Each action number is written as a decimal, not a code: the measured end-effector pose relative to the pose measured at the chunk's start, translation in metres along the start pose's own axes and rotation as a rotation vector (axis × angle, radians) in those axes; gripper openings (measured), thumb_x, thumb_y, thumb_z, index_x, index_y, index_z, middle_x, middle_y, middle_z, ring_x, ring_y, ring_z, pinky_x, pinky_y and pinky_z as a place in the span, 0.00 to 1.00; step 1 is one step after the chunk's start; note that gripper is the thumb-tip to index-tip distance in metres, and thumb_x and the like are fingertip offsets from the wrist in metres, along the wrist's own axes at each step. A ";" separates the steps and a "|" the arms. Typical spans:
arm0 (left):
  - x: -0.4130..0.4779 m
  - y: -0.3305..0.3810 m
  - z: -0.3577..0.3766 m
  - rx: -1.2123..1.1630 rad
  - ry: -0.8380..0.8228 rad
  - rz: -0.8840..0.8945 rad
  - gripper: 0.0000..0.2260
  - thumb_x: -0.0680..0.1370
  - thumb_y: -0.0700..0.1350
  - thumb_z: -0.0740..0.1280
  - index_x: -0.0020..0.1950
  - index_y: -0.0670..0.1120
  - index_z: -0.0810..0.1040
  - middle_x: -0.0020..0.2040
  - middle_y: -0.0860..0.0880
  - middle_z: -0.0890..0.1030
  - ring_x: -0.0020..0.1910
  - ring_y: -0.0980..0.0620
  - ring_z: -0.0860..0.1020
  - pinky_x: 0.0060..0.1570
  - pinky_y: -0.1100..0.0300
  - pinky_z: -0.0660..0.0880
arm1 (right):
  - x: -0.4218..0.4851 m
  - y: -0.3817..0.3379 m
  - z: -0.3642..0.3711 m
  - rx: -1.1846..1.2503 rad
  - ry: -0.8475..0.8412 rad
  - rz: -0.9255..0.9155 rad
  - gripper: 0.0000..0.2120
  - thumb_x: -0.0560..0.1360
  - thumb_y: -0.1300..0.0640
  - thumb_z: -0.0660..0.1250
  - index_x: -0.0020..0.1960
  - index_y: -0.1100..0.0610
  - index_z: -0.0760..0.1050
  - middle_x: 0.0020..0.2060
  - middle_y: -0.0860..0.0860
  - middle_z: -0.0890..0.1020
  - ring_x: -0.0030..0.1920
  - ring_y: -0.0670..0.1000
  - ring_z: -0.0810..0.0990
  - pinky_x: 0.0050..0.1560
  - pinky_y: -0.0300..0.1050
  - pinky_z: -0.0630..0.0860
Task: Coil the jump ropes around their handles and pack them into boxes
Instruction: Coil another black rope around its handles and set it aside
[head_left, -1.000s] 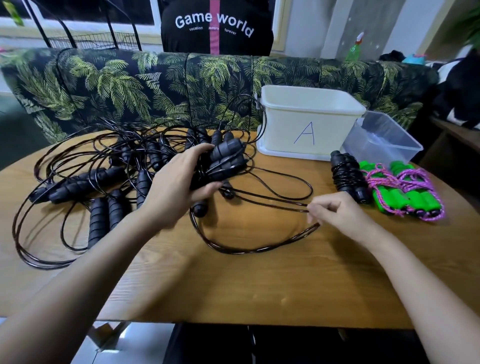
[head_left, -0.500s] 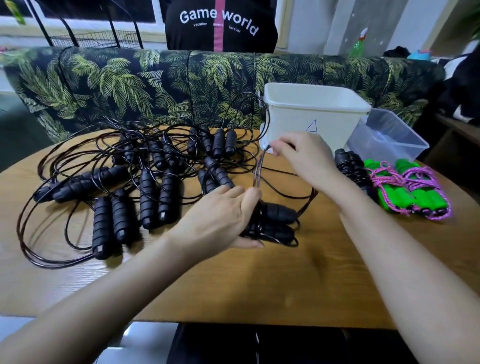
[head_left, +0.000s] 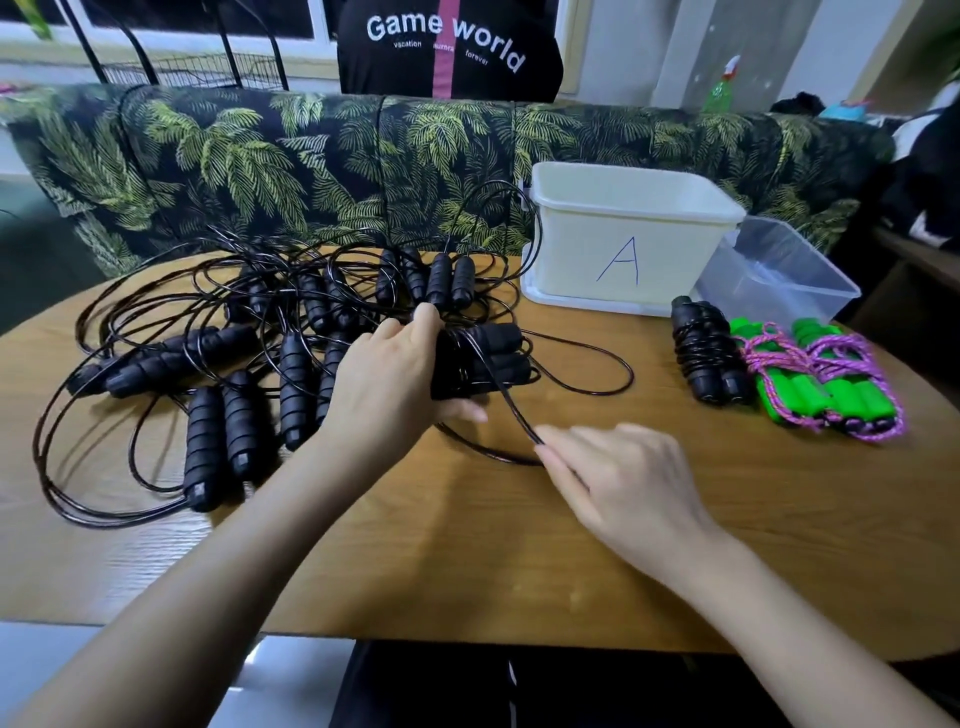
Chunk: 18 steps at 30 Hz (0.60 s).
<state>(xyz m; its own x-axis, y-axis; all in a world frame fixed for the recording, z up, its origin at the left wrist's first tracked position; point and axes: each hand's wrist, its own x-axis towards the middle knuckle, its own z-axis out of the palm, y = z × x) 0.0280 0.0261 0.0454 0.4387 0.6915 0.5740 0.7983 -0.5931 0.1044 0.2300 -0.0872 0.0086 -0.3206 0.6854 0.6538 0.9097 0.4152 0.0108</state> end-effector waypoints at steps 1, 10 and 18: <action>0.000 0.000 0.000 -0.040 0.005 -0.026 0.42 0.54 0.72 0.67 0.50 0.38 0.72 0.33 0.51 0.68 0.35 0.41 0.76 0.33 0.57 0.62 | -0.005 -0.001 0.003 -0.020 -0.009 -0.030 0.15 0.82 0.54 0.58 0.52 0.59 0.83 0.30 0.47 0.79 0.26 0.48 0.75 0.26 0.44 0.72; 0.000 0.016 -0.007 -0.365 -0.104 -0.115 0.47 0.53 0.75 0.65 0.60 0.43 0.68 0.48 0.47 0.81 0.46 0.45 0.79 0.40 0.51 0.72 | -0.014 -0.017 0.038 -0.205 0.019 -0.096 0.17 0.76 0.61 0.70 0.64 0.63 0.78 0.34 0.50 0.78 0.30 0.49 0.77 0.31 0.45 0.72; -0.005 0.001 0.000 -0.308 0.014 -0.108 0.40 0.62 0.73 0.69 0.67 0.52 0.76 0.55 0.52 0.82 0.55 0.50 0.78 0.47 0.62 0.68 | -0.011 0.012 0.051 -0.237 0.040 -0.114 0.14 0.82 0.54 0.62 0.65 0.57 0.76 0.34 0.49 0.80 0.31 0.50 0.80 0.31 0.47 0.75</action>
<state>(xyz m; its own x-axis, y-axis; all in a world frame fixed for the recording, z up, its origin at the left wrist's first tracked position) 0.0264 0.0220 0.0430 0.3508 0.7528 0.5569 0.6765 -0.6150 0.4051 0.2310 -0.0593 -0.0367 -0.4183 0.6163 0.6672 0.9062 0.3332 0.2604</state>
